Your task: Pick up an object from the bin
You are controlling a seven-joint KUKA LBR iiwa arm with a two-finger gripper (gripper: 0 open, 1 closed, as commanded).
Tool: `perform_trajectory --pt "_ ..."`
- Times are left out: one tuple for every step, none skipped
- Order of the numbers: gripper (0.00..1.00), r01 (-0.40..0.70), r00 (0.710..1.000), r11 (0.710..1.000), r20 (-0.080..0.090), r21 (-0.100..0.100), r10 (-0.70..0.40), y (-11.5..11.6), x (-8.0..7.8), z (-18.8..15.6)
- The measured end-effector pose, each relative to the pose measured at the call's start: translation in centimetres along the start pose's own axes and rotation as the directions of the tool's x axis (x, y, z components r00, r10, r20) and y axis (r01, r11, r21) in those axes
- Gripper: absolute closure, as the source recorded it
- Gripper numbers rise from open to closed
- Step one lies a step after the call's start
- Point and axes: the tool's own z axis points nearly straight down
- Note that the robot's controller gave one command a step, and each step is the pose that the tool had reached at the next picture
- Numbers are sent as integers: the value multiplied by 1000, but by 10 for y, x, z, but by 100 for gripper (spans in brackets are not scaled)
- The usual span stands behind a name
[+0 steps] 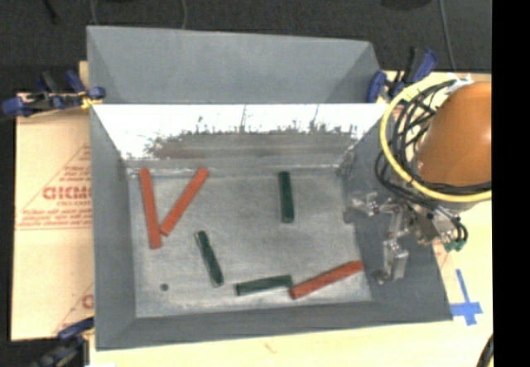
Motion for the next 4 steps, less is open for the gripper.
perform_trajectory --pt "0 432 902 902 6 4 -432 -15 -1 158" --pt "100 431 902 902 2 0 -431 -14 0 158" --pt "100 426 905 905 3 2 -426 -9 6 32" --pt "100 785 619 619 3 1 -785 5 -22 -25"
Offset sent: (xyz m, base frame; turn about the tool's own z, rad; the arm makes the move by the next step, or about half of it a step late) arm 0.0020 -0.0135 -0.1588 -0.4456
